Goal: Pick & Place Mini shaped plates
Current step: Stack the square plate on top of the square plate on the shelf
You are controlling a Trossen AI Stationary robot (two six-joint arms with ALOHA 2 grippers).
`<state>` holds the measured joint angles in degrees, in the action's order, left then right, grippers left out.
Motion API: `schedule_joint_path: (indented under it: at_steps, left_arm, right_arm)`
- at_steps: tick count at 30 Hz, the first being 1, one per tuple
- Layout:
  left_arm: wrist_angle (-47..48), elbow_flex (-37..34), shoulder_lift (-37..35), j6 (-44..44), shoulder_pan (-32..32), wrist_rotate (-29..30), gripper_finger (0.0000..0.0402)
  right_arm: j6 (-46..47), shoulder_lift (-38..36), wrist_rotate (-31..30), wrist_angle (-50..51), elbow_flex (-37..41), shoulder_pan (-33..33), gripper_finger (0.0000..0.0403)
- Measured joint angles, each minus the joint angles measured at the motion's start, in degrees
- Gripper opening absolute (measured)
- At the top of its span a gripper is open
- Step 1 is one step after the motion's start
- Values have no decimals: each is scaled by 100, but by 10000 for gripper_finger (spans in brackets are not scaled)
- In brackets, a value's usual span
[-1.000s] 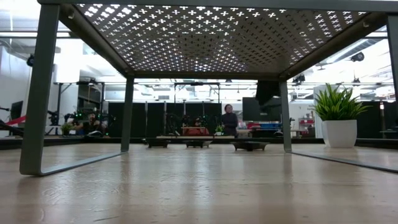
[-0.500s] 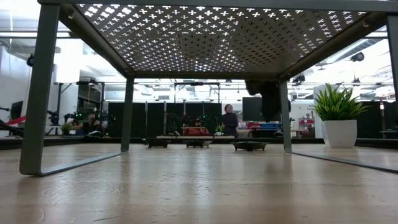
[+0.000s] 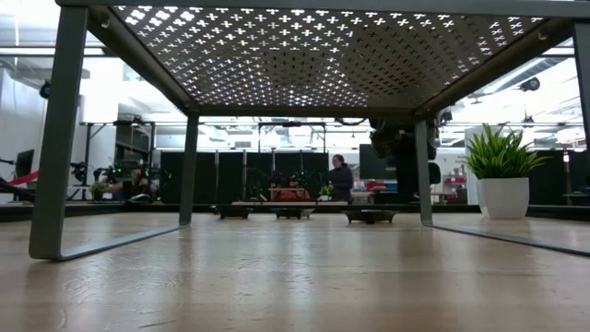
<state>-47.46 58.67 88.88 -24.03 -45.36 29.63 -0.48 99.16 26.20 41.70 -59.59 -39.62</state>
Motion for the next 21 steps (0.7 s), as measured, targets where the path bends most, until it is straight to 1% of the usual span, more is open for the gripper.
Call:
schedule_joint_path:
  at_steps: [2, 5, 10, 17, 21]
  left_arm:
    - [0, 1, 1, -15, 0, 0, 99]
    - [0, 2, 0, -18, 0, 2, 99]
    - [0, 1, 1, -24, 0, 2, 99]
    - [0, 2, 0, -28, 0, 2, 99]
    - [-2, 2, 0, -29, 0, 2, 99]
  right_arm:
    - [105, -7, 7, -184, 106, 0, 141]
    - [390, -10, 252, -538, 249, 20, 140]
    - [815, 1, 282, -1135, 465, 231, 135]
    - [1153, 1, 275, -1272, 539, 409, 135]
    - [1258, 1, 273, -1533, 605, 564, 136]
